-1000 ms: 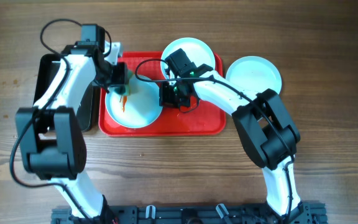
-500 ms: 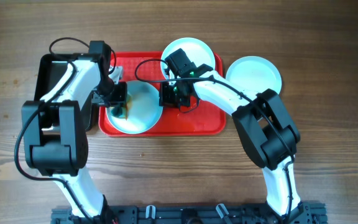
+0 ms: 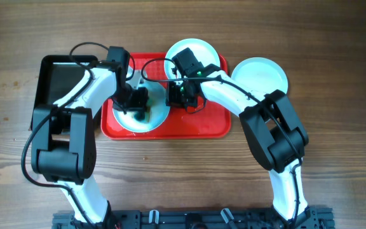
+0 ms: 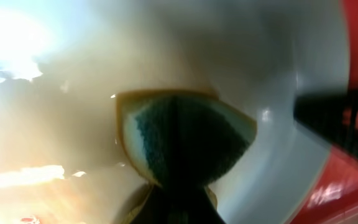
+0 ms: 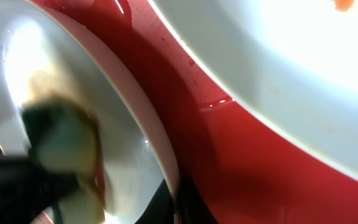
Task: Clean dirty plates on tray and stack at the side
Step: 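Scrub the plate with the sponge while the right gripper holds the rim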
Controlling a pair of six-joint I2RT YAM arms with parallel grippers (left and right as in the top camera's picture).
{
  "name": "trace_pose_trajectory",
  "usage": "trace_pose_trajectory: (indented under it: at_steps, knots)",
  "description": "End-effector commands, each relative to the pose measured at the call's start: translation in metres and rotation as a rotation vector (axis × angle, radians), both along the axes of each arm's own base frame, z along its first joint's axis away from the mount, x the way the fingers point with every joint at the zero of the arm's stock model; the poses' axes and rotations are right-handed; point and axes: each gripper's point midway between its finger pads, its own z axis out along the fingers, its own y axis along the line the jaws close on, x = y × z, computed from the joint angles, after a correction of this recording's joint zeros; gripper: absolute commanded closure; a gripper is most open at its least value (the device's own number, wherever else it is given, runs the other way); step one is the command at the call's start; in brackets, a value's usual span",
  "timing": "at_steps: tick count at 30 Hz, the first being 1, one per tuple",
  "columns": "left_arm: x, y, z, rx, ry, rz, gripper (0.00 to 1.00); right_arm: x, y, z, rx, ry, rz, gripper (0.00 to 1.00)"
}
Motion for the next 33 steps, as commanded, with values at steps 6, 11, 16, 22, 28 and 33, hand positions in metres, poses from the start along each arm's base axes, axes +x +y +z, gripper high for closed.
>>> trace_pose_trajectory:
  at_steps: [6, 11, 16, 22, 28, 33]
  knots:
    - [-0.031, 0.067, -0.031, 0.217, 0.178, 0.218, 0.96, -0.005, 0.007, -0.005, 0.007, 0.006, 0.014, 0.96]
    - [0.001, 0.090, -0.036, 0.326, 0.051, 0.352, 0.96, -0.004, 0.008, -0.004, 0.008, 0.004, 0.013, 0.96]
    - [0.034, 0.094, -0.032, 0.453, -0.116, 0.439, 0.96, -0.003, 0.006, -0.006, -0.004, 0.002, 0.002, 0.96]
    - [0.049, 0.099, -0.024, 0.543, -0.219, 0.586, 0.96, -0.003, 0.005, -0.006, -0.006, 0.004, 0.002, 0.96]
    - [0.043, 0.107, -0.022, 0.599, -0.208, 0.592, 0.96, -0.003, 0.005, -0.006, -0.006, 0.004, 0.002, 0.96]
    - [0.021, 0.101, -0.027, 0.593, -0.108, 0.456, 0.96, -0.004, 0.005, -0.006, -0.006, 0.005, 0.002, 0.96]
